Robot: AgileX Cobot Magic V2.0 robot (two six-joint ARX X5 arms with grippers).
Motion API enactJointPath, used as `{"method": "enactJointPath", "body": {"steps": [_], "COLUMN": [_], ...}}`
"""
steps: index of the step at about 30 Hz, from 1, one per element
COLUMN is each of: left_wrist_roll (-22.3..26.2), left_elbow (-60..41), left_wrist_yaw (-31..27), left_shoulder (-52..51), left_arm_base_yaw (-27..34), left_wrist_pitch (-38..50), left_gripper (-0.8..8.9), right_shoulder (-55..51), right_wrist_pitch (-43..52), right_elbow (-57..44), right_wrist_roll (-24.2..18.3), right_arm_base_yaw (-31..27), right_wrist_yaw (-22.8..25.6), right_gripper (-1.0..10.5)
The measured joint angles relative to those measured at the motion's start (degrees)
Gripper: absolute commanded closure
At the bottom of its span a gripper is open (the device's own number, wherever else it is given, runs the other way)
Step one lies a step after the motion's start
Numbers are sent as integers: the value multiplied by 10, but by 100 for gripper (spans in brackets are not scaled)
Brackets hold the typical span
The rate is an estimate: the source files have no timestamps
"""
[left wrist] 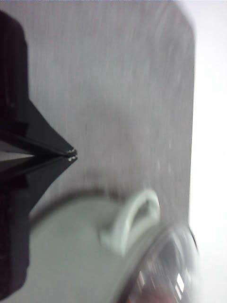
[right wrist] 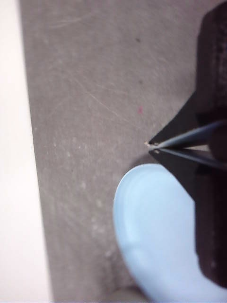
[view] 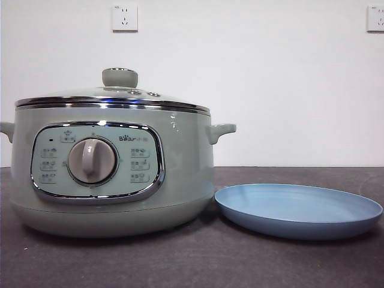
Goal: Take the pumpkin out from the steamer,put the pumpkin in the blue plate,close the lid
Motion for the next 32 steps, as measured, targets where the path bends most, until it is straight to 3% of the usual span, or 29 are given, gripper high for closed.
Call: {"method": "enactJointPath", "body": {"steps": [5,10,16,24,32], "left_wrist_roll": [-146,-188,-202,-200,-153], "left_elbow": [0,0,7,104,220], "left_wrist_yaw": [137,151,160,135,135], "left_shoulder": [0,0,3,81,224], "left_arm_base_yaw": [0,0,0,0,0], "left_wrist_pitch": [6,16,14,-6,-10], "left_gripper": [817,822,822,822,822], "right_shoulder": [0,0,9,90,204], "right_wrist_pitch": [0,0,-7,-21,-23], "right_elbow": [0,0,7,88,202], "right_wrist_roll": [146,196,207,204,151], "right_arm_base_yaw": [0,0,0,0,0], "right_wrist_yaw": [0,0,-16,-16,-27], "right_gripper": [946,950,957,957,955]}}
